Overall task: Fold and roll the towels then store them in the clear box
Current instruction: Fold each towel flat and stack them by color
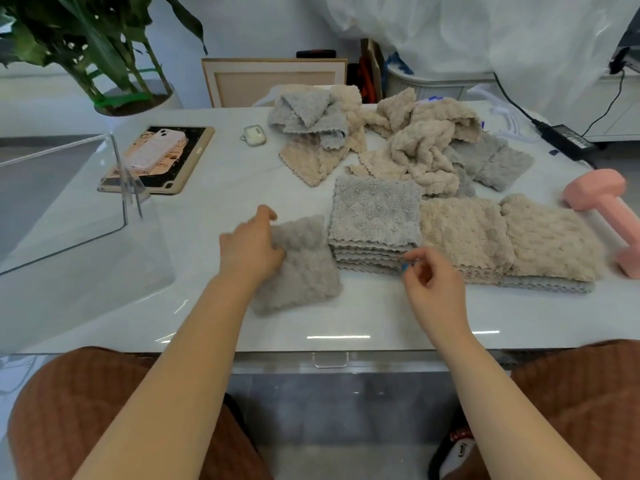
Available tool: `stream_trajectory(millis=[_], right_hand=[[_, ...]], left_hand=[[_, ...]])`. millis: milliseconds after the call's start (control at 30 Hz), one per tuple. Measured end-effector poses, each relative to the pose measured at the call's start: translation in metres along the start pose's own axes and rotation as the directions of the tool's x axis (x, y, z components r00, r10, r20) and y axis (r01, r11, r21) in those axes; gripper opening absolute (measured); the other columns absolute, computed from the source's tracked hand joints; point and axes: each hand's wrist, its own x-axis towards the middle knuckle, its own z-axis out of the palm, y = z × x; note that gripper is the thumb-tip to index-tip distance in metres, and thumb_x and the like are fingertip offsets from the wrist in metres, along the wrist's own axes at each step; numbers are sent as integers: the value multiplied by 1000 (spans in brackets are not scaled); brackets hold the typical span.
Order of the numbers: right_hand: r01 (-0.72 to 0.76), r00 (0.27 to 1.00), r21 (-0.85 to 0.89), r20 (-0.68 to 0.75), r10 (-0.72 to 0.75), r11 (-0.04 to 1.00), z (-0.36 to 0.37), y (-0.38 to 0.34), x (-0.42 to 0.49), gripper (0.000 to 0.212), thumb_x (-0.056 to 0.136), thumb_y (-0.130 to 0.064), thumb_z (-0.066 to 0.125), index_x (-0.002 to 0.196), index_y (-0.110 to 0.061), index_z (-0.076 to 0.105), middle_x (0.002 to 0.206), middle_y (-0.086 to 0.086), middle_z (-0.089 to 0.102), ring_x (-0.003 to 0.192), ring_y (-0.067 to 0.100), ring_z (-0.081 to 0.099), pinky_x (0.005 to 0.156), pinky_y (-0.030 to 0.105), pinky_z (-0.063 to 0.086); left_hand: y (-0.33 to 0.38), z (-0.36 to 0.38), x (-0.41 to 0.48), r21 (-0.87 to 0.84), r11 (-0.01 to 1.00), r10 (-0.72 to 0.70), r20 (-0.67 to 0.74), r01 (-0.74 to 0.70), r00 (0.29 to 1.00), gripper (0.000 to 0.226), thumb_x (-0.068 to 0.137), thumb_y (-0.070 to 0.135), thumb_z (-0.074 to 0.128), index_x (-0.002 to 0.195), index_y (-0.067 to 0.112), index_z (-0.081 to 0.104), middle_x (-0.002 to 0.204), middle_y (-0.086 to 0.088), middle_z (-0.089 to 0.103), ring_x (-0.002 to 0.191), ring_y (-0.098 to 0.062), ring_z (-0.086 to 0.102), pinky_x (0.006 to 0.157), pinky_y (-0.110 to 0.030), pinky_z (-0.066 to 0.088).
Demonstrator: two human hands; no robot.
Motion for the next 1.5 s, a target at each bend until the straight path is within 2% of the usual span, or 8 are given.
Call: stream_trajectory(millis=[100, 167, 367, 567, 800, 900, 1067, 1500], right_hand=[[35, 966, -149, -247, -71, 988, -13, 6, 13, 14, 86, -4, 55, 95, -12, 63, 89, 1, 54, 78, 19, 52, 68, 28, 38], [-6, 958, -208, -283, -55, 978, -23, 11, 29, 19, 89, -18, 53, 104, -12, 63, 105, 5, 55, 96, 24, 53, 78, 33, 40], [26, 968, -477, 232, 97, 879, -5, 16, 62, 56, 94, -58, 31, 146, -44, 21, 156, 2, 16, 145, 29, 11, 113, 61, 8], [113, 963, -679, 255, 89, 725, 15, 46, 48, 63, 87, -64, 0, 146, -47, -11, 161, 0, -1, 146, 31, -10, 111, 60, -8], [92, 918, -547, 370, 142, 832, -5, 34, 59, 60, 89, -62, 10, 147, -46, 12, 156, -1, 22, 146, 27, 9, 112, 56, 0], [8, 1000, -394, -19, -17, 919, -32, 25, 61, 58, 91, -53, 17, 136, -32, 47, 125, 0, 57, 123, 27, 47, 106, 50, 21], [-275, 950, -716, -98, 297, 642, -63, 70, 63, 72, 85, -74, 27, 148, -45, 9, 159, 12, 3, 144, 42, -7, 105, 70, -5], [-252, 960, -666, -81, 267, 702, -38, 101, 87, 72, 83, -78, 16, 147, -47, 6, 159, 14, -3, 143, 37, -16, 103, 69, -12]], left_hand=[[19, 20, 8, 158, 985, 98, -222, -63, 970, 44, 86, 14, 53, 129, 15, 46, 125, -9, 50, 114, -30, 46, 94, -42, 33], [31, 42, 5, 23, 997, 81, -106, -79, 991, 40, 96, 30, 42, 133, 15, 45, 134, -11, 46, 121, -31, 43, 98, -42, 34], [26, 95, 10, 51, 995, 87, 33, -89, 996, 54, 101, 44, 18, 152, 28, 12, 160, 0, 4, 147, -19, 2, 118, -43, 1], [30, 98, 42, 33, 997, 71, -62, -69, 996, 49, 103, 37, 18, 150, 24, 22, 159, -3, 15, 146, -21, 10, 118, -44, 1], [55, 78, 76, -485, 872, -15, 104, 63, 995, 58, 98, 53, 10, 146, 30, 33, 157, 1, 23, 146, -18, 10, 118, -49, -5], [80, 56, 60, -776, 625, 19, 131, 91, 991, 65, 92, 64, 28, 149, 34, 17, 158, 4, 16, 145, -21, 16, 118, -50, 9], [116, 73, 11, -364, 930, 122, 212, -38, 969, 91, 77, 76, 46, 144, 50, -10, 158, -1, -17, 146, -31, -8, 108, -69, -2], [122, 116, 28, -76, 996, -37, -11, 36, 999, 81, 80, 77, 24, 146, 46, -10, 158, -11, 1, 146, -28, -4, 107, -71, 0]])
